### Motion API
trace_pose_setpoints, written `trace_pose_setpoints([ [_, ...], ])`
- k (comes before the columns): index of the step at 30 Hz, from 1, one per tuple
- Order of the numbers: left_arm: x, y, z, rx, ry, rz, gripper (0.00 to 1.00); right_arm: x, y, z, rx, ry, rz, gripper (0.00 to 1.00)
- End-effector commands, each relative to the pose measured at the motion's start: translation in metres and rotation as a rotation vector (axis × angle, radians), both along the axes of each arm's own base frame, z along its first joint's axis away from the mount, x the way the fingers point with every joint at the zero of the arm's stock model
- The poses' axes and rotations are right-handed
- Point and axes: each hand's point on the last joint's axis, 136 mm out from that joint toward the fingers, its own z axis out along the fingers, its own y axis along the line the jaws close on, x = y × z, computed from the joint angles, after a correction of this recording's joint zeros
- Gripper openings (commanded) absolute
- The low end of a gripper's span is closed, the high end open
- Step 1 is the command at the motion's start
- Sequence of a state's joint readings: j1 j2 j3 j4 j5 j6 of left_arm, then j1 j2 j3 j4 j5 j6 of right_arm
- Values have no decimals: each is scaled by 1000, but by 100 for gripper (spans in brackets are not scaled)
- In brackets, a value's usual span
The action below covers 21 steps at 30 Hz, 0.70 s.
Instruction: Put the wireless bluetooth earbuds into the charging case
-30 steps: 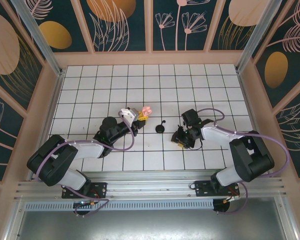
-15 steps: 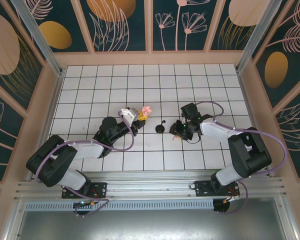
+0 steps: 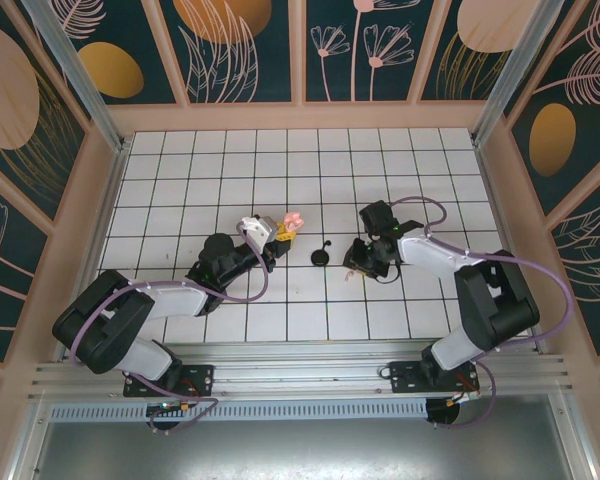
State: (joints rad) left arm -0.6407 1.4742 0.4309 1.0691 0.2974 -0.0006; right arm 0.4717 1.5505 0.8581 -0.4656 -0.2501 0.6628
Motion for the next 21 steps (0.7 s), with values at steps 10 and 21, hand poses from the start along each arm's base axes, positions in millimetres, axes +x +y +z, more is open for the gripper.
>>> trace_pose_setpoints([
  [10,3,-2,16,-13,-51,0,13,3,2,-16,-51,15,28,27],
  [21,3,-4,15,-9,-48,-5,13,8,2,-20,-58,-6,32,24],
])
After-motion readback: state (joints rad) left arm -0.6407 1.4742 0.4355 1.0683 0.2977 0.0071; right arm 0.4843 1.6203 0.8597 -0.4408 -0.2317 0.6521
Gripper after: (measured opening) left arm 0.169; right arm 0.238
